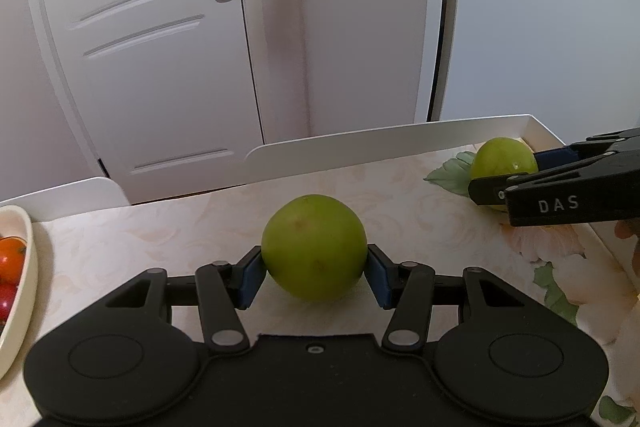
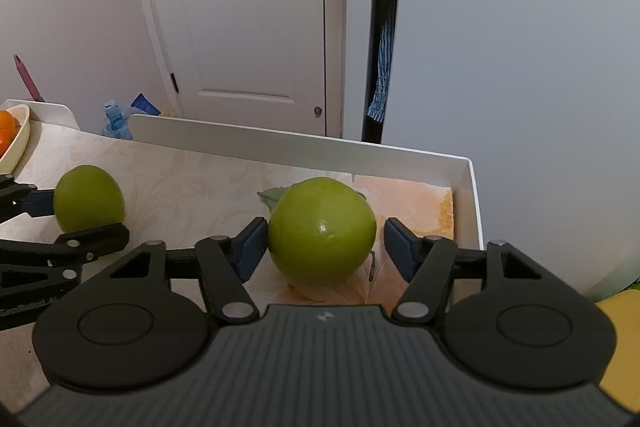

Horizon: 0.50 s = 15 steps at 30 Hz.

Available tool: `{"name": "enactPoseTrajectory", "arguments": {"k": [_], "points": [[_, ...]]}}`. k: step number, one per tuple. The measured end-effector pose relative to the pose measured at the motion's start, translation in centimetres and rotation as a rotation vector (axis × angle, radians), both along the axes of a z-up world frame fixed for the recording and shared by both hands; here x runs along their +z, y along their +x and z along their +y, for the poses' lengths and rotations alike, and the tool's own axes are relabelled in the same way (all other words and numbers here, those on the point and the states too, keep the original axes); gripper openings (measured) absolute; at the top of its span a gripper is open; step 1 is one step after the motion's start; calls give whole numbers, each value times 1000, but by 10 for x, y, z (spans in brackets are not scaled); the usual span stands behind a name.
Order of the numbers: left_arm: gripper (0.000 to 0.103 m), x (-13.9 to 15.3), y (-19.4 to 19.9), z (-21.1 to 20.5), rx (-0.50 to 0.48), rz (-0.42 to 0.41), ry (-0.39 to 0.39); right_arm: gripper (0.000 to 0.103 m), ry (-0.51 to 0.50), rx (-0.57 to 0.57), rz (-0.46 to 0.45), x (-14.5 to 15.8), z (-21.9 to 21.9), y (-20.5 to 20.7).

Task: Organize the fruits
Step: 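Grasp the green pomelo with the left tool while the right tool grasps the green apple, then carry the green pomelo and green apple over the plate with both tools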

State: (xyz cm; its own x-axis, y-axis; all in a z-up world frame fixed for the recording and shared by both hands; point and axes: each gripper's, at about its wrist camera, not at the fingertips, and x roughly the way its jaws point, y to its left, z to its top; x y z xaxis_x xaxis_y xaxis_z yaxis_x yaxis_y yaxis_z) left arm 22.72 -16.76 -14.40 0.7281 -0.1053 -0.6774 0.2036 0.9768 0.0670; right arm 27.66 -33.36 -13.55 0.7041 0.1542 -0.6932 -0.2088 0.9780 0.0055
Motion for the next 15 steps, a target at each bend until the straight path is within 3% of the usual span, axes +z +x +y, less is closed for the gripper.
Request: {"name": "enactPoseTrajectory", "arguments": {"k": [7,15], "points": [[58,10,-11,8,23,-14,-12,72,7,8,9,4,4,-2],[58,31,-29,23,67,-47,-24,72,15,66,-21,27,24,-14]]}}
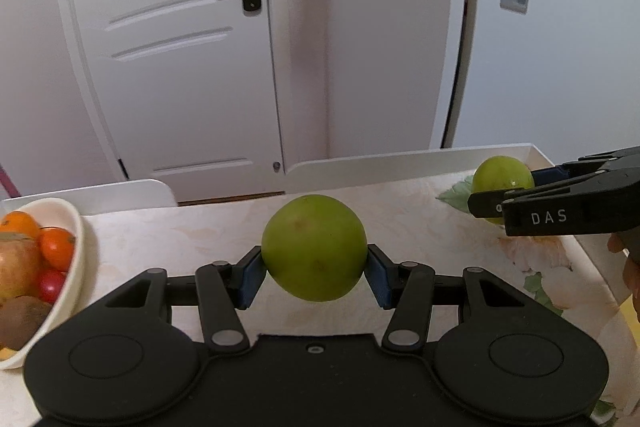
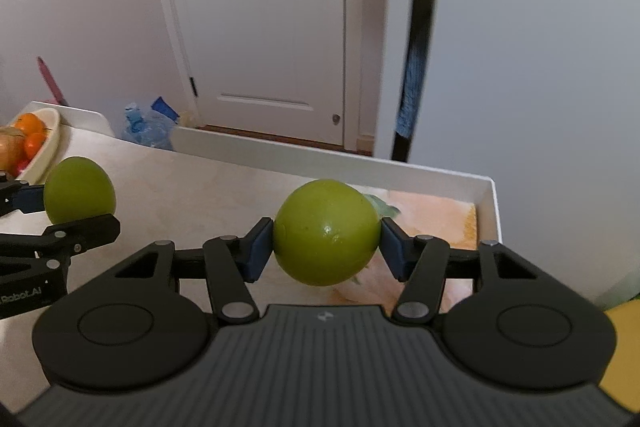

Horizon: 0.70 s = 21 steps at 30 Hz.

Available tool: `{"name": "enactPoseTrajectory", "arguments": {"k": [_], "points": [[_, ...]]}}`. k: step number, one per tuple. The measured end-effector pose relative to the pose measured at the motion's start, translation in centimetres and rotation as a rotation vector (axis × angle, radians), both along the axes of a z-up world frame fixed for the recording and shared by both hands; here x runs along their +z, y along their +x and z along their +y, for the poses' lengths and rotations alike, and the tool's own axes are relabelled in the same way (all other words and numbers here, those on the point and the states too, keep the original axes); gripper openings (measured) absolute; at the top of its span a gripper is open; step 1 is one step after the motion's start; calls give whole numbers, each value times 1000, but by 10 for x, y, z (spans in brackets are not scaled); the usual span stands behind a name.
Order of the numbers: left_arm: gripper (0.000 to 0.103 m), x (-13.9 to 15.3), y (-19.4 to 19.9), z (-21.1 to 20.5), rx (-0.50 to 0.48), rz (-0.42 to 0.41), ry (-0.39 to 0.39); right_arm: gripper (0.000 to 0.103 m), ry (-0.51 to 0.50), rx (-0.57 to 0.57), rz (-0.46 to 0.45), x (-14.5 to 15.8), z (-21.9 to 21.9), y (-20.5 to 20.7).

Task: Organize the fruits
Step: 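Carry the green pomelo and green apple over the plate with both tools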

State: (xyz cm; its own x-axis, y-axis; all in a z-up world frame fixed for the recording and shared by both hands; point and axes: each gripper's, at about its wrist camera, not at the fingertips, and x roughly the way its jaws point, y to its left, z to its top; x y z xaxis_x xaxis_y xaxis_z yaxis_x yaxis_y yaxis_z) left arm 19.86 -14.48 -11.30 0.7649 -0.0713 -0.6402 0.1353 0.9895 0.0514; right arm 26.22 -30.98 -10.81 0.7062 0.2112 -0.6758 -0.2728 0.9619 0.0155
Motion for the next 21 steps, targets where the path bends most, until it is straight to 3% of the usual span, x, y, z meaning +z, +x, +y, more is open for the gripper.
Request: {"name": "enactPoseTrajectory", "arguments": {"k": [10,21], "points": [[57,40,-35,35,99,-40,-35,72,23,113,-31,45,48,-22],[57,79,-69,110,198,-71,-45,72,55,198,-57,86,132,-40]]}}
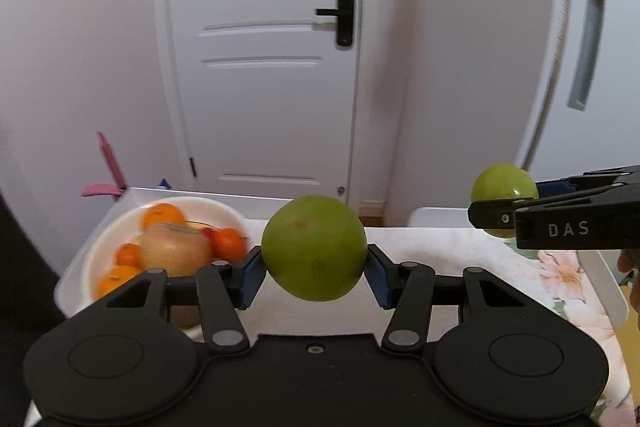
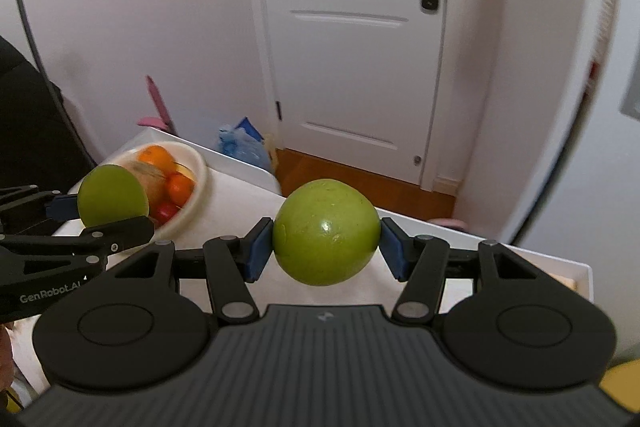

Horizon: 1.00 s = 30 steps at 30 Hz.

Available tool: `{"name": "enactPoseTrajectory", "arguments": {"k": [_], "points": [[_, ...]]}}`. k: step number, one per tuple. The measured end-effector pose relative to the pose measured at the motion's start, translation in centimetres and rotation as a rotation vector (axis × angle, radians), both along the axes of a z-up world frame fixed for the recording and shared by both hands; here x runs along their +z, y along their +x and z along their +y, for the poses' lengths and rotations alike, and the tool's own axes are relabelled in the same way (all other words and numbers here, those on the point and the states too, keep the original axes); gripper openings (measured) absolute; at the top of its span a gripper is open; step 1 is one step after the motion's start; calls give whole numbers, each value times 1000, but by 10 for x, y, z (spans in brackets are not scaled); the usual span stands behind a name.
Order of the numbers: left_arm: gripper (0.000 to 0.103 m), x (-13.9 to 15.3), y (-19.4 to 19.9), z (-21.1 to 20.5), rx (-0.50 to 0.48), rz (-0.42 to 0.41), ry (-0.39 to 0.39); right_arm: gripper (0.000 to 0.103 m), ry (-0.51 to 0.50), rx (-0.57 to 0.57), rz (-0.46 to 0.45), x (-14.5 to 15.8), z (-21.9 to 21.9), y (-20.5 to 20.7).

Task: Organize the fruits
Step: 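Carry the green pomelo and green apple over the plate with both tools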

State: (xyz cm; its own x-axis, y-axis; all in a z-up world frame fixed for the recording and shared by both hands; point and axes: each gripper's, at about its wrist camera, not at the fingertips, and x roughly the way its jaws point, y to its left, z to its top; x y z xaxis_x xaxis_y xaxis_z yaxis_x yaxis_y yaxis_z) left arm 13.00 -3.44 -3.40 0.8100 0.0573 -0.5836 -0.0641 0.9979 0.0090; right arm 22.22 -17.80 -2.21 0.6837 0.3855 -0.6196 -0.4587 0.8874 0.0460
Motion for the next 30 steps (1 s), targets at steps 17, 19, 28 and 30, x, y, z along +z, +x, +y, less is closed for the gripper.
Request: {"name": "enactPoseTrajectory", "arguments": {"k": [17,19,28,30], "points": [[57,10,6,139,24,31,18,72,12,-2,25,1,142,10],[57,6,13,153,20,39,20,72,9,-9,30,-2,154,15],[57,-17,54,199,-10,79,22,72,2,-56,44,-20,194,40],[57,-24,65,205,-18,89,21,72,0,-64,49,-24,199,44]]}}
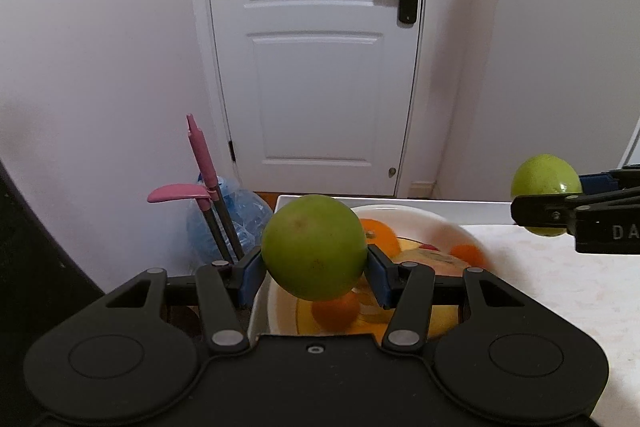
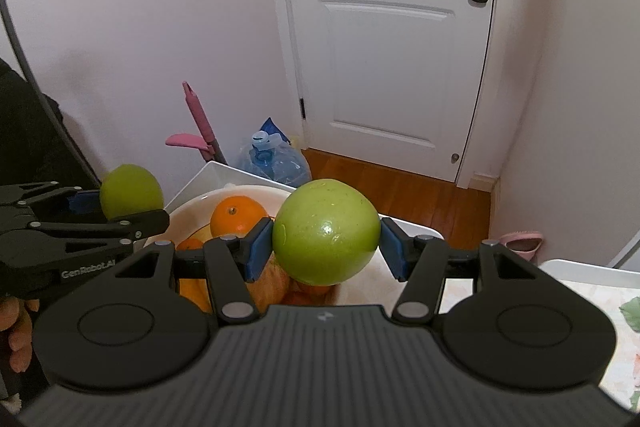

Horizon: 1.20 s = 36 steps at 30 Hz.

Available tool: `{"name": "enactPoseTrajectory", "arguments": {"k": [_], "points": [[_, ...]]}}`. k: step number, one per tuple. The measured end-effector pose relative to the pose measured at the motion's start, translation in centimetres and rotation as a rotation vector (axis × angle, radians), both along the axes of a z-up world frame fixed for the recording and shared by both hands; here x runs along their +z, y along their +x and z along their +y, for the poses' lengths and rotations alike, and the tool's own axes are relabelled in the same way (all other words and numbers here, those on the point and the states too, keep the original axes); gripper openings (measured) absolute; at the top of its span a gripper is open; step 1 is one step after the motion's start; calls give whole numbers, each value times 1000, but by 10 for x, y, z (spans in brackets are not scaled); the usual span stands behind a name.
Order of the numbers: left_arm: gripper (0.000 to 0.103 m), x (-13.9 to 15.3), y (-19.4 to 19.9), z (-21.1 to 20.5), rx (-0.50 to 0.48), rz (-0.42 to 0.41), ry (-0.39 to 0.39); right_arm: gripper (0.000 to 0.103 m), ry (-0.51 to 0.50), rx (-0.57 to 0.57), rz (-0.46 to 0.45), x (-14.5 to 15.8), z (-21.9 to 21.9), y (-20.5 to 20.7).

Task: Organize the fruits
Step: 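Carry the green pomelo and green apple over the plate with both tools, then open the left tool and right tool to drop green fruits onto the plate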

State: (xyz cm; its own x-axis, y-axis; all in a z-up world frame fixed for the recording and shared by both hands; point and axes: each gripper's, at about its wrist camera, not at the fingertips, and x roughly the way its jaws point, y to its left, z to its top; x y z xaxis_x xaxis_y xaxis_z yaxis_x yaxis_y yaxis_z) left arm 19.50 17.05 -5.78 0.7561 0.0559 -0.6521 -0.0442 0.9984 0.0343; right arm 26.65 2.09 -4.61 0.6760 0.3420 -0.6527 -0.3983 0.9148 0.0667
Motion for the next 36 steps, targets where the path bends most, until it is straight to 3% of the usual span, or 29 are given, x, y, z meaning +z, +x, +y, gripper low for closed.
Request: {"name": "enactPoseTrajectory", "arguments": {"k": [8,18,19,21,22,36], "points": [[58,-24,32,13,-40,48,-2,72,-7,-26,20,-13,13,19],[59,-40,44,15,-73,90,15,72,-12,-27,42,-21,20,31],[61,-40,44,15,-73,89,19,72,-10,-27,44,-20,20,32],[92,-35,40,14,-70,56,39,72,-6,-26,47,-20,18,32],[97,-32,37,14,-67,35,45,72,-5,-25,48,-19,18,33],[99,-13,9,15,-38,28,24,72,-5,20,60,-21,26,42]]}}
